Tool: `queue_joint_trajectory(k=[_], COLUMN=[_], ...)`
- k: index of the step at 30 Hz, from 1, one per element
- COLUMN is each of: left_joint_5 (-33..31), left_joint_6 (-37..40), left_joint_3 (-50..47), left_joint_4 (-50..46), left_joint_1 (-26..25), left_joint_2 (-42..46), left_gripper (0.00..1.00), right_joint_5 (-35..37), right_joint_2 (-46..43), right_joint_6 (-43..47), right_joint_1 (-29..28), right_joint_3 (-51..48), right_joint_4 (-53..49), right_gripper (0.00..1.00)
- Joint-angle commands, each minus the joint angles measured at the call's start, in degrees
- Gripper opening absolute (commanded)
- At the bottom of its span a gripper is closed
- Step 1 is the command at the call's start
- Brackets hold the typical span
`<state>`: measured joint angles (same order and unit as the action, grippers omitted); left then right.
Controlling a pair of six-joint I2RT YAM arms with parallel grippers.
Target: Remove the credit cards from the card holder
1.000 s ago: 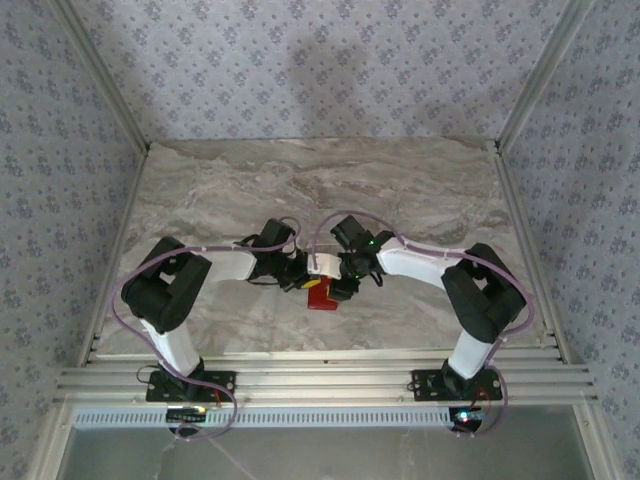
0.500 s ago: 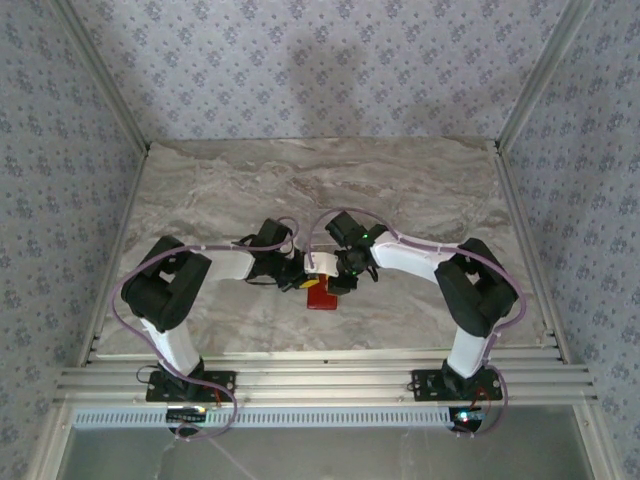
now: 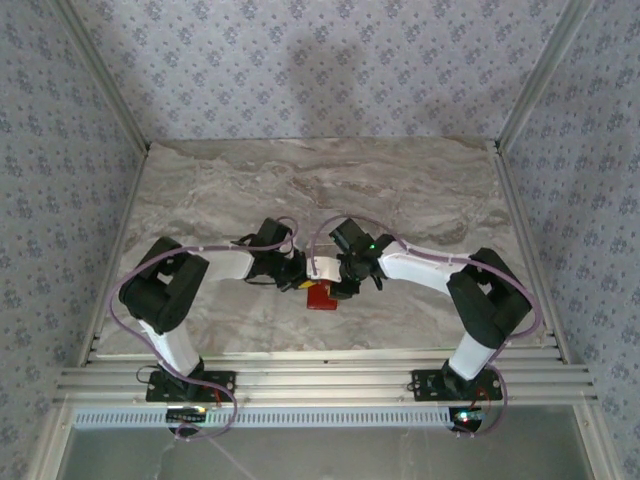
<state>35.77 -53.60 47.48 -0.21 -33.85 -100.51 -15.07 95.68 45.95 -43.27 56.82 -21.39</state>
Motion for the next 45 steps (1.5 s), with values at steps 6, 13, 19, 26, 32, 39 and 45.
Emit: queue_joint_trajectory(k=[6, 13, 19, 26, 32, 39, 45], left_joint_5=[-0.7, 1.5, 0.9, 1.1, -0.1, -0.9, -1.0], left_joint_6=[1.4, 0.2, 1.1, 3.2, 4.3, 4.7, 4.7], left_joint_3=[3.6, 6.1, 8.7, 11.9, 11.7, 10.3, 9.1], left_joint_4=[-7.4, -6.7, -9.3, -13.1, -14.6, -14.1, -13.6], left_joint_1=[1.2, 1.3, 1.6, 1.0, 0.8, 0.9, 0.8], left_joint_2=[0.1, -1.3, -1.6, -5.8, -8.3, -9.3, -8.9], left_gripper=[0.11, 0.11, 0.11, 0.11, 0.11, 0.11, 0.11], right_joint_5=[0.8, 1.7, 2.3, 2.0, 3.1, 5.2, 9.6], right_joint_2=[0.6, 1.7, 0.8, 0.5, 3.1, 6.5, 9.0], right_joint_6=[1.0, 1.7, 2.1, 3.3, 3.5, 3.9, 4.1], right_joint_1=[-0.9, -1.5, -1.8, -2.2, -2.5, -2.6, -2.9], right_joint_3=[2.2, 3.1, 2.7, 2.7, 4.5, 6.7, 6.8], right_joint_4=[-1.8, -2.8, -2.6, -3.8, -5.5, -7.5, -7.1], right_gripper=[0.46, 0.47, 0.47, 0.47, 0.47, 0.48, 0.41])
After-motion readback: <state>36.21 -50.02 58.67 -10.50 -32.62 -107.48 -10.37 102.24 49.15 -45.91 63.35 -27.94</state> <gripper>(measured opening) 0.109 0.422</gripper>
